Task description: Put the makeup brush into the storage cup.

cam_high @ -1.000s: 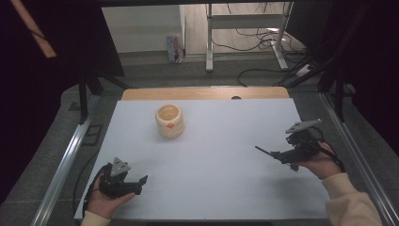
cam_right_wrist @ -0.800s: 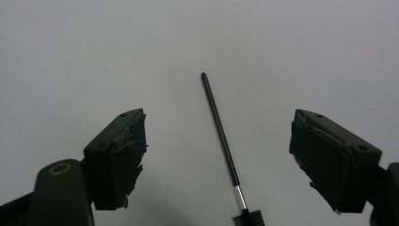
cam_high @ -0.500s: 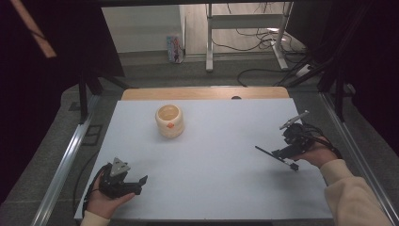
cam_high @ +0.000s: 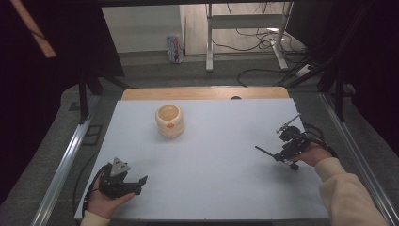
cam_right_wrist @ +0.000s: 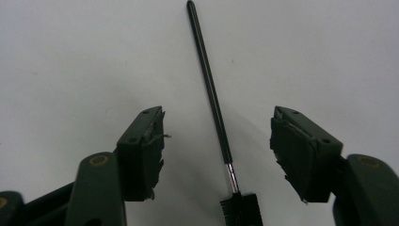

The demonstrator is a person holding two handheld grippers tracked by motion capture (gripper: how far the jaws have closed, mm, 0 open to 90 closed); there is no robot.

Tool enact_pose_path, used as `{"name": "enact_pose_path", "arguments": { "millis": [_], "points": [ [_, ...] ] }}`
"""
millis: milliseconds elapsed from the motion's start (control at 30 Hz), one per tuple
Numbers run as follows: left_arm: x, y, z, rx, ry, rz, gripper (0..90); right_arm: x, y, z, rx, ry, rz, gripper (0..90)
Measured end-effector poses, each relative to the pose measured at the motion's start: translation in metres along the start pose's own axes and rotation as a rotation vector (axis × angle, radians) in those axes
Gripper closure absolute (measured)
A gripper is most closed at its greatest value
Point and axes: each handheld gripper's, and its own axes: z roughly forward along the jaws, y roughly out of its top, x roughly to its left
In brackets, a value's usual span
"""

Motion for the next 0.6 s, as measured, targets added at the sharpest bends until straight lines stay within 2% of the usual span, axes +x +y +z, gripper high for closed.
{"name": "enact_pose_path", "arguments": {
  "millis": [167, 200, 267, 433, 600],
  "points": [
    [0.000, 0.000, 0.000, 0.003, 0.001, 0.004, 12.9, -0.001, -0.002, 0.006, 0.053, -0.014, -0.015, 42.2],
    [0.001, 0.000, 0.000, 0.003, 0.002, 0.004, 12.9, -0.001, -0.003, 0.008, 0.064, -0.019, -0.018, 46.6],
    [0.000, 0.000, 0.000, 0.003, 0.001, 0.004, 12.9, -0.001, -0.004, 0.008, 0.074, -0.018, -0.017, 48.4],
    [0.000, 0.000, 0.000, 0.000, 0.001, 0.002, 12.9, -0.003, -0.005, 0.012, 0.110, -0.017, -0.030, 60.0],
    [0.001, 0.000, 0.000, 0.005, 0.004, 0.006, 12.9, -0.004, -0.006, 0.015, 0.129, -0.019, -0.035, 65.3]
  ]
}}
